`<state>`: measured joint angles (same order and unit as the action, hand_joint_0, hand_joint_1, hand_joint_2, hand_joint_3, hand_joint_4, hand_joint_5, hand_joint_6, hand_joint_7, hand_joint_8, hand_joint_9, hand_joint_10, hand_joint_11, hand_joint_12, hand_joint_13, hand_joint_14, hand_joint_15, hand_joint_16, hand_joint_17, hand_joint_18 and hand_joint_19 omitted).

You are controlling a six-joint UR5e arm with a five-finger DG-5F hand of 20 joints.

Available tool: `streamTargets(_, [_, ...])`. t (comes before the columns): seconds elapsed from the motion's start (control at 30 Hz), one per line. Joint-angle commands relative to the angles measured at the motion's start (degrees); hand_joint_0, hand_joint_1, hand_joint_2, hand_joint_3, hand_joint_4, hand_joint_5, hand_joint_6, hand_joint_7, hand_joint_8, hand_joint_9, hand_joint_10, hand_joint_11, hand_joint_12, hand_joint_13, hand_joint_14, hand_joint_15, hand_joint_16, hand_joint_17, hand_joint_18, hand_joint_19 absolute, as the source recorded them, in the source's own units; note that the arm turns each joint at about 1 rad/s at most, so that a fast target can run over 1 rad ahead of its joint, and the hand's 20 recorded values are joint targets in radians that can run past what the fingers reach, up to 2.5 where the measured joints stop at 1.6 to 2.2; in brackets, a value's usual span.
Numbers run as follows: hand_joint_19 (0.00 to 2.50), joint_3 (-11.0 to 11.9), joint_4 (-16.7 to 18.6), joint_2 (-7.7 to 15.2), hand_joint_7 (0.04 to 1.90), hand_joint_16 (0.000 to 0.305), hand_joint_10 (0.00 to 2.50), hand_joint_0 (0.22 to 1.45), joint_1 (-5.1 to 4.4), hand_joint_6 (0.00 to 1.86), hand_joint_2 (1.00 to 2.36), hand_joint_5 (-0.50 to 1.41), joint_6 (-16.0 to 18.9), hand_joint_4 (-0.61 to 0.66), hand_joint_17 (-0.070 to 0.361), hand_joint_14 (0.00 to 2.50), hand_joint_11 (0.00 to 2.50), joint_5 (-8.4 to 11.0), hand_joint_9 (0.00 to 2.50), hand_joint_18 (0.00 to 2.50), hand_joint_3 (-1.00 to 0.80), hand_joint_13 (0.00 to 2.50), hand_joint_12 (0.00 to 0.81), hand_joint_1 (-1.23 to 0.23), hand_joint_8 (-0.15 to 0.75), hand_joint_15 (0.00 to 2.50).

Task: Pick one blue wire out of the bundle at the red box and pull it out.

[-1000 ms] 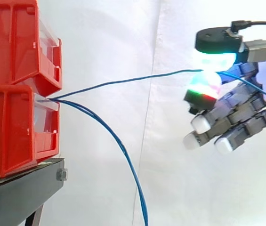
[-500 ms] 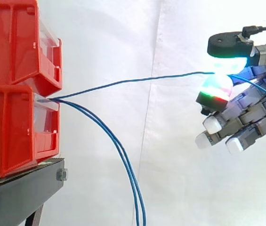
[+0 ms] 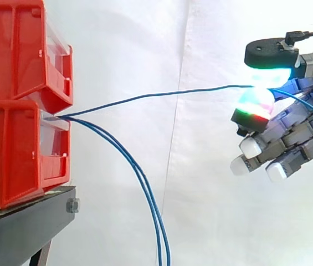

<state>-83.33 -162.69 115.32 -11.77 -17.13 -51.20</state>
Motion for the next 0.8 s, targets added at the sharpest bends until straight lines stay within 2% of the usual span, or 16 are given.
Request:
streamTargets(0.0, [0.3,0.0,0.0,0.0,1.07,0.073,0.01,0.6,-0.01,0.92,1.01,-0.15,0.0,0.16,0.165,0.01,0.54,-0.04,0.91,0.77,0.03,0.59,0.51,-0.71,0.444,0.17])
streamTargets(0.77, [0.3,0.0,-0.1,0.0,1.09,0.072,0.01,0.61,-0.01,0.92,1.01,-0.15,0.0,0.15,0.162,0.01,0.53,-0.04,0.87,0.73,0.01,0.58,0.497,-0.71,0.423,0.18])
